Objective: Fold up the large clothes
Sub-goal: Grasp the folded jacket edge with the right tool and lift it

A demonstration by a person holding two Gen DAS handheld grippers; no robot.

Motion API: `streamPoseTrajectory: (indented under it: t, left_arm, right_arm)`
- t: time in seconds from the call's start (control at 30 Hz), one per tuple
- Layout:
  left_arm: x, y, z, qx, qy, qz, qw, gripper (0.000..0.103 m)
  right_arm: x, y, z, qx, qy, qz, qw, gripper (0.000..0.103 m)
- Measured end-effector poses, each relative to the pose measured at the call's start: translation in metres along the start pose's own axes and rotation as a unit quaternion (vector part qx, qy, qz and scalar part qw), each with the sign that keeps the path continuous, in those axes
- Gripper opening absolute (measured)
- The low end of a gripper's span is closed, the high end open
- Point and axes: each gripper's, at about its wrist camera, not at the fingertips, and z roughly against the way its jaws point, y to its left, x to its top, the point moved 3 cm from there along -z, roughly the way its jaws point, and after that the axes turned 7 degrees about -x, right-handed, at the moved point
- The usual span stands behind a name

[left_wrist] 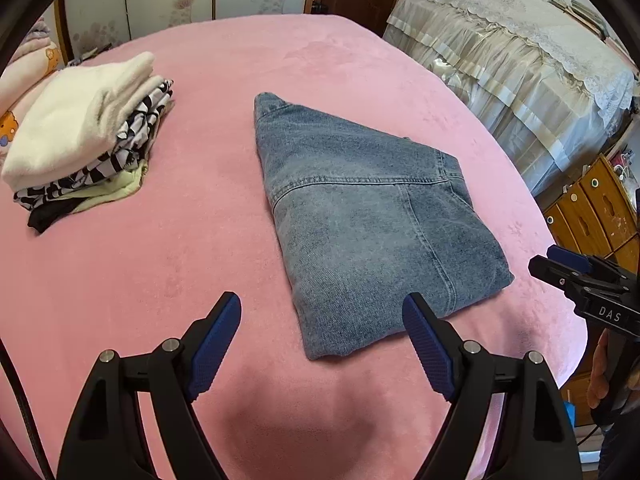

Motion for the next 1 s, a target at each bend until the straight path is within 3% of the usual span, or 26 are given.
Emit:
streamPoseTrajectory:
  t: [0.17,0.5,0.7,0.93,1.0]
  left_arm:
    - [0.005,0.008,-0.021,-0.022,0.021,0.027,0.9992,0.085]
    - [0.01,0.022,-0.076,-0.065,0.051,0.064,0.9945,0.085]
    - [0.01,0.038,-0.111,-0.107,0.072,0.111,0.9854,0.085]
    - [0.011,0.04,-0.144,-0.155,0.09,0.126,0.9758,0.085]
    - [0.012,0.042,-0.151,-0.167,0.088,0.134,0.9729,0.086]
  right_arm:
    - [-0.001,-0.011,-0.017,0.003,0.023,-0.01,1.0,0.066]
    - [0.0,-0.046,-0.074,0.051,0.082,-0.068,0.993,0.065]
    - [0.003,-0.063,-0.104,0.073,0.107,-0.099,0.987,0.066]
    - [0.008,-0.077,-0.137,0.144,0.126,-0.135,0.972,0.066]
    - [0.01,-0.078,-0.148,0.165,0.131,-0.143,0.967,0.07]
